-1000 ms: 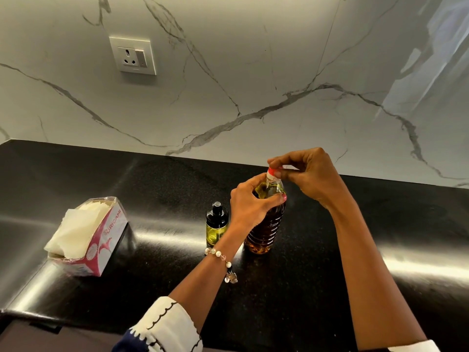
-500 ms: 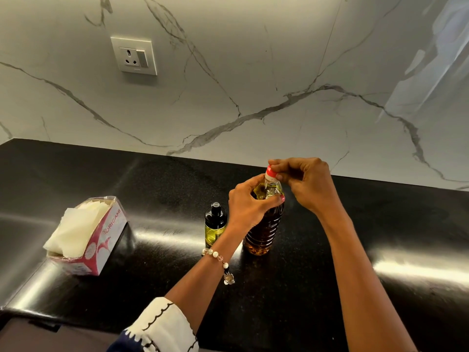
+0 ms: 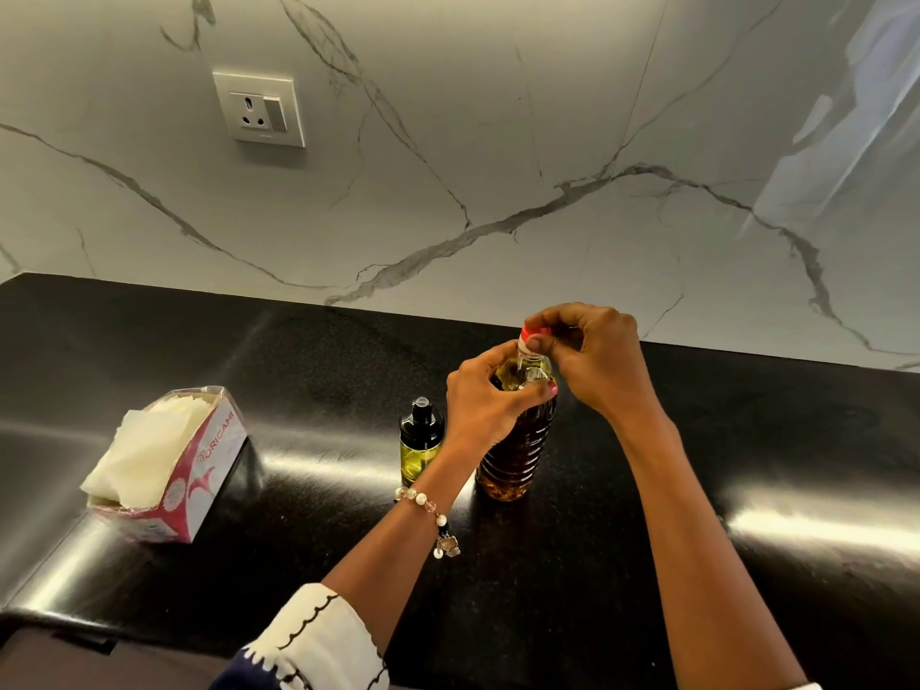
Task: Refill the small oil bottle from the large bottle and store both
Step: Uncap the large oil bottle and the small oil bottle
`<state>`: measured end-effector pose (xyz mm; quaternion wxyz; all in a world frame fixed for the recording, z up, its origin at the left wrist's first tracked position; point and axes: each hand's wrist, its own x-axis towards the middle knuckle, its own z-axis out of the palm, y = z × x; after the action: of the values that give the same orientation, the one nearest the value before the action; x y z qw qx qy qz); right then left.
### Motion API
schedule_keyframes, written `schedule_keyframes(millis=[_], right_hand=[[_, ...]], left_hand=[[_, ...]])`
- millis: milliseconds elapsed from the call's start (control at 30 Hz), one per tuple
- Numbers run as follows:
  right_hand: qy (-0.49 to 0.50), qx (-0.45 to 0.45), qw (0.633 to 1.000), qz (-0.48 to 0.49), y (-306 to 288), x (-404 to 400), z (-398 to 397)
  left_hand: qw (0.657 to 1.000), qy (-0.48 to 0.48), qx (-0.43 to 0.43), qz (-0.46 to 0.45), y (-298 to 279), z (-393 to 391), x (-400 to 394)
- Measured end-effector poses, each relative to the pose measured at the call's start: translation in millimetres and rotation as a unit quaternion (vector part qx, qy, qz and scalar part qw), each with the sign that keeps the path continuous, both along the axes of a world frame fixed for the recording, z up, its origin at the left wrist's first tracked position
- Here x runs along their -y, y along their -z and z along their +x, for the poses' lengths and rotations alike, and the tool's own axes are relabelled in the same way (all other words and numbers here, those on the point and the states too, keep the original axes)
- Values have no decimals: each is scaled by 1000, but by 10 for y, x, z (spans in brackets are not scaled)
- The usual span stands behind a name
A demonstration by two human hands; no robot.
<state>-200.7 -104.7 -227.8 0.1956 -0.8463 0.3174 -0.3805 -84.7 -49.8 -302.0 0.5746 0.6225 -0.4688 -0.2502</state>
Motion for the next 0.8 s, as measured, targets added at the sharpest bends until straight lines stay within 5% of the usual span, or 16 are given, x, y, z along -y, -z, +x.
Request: schedule_keyframes(millis=[200,400,800], right_hand=[[-62,-25,995,76,-135,50,-78],[33,16,999,8,-75,8,43],[-34,-41,997,52,-170,46,1]], left_hand=[[1000,4,-4,-2,5,-2,-11],[1000,1,1,6,24,10,23],[1000,3,3,-4,16,1,-2]])
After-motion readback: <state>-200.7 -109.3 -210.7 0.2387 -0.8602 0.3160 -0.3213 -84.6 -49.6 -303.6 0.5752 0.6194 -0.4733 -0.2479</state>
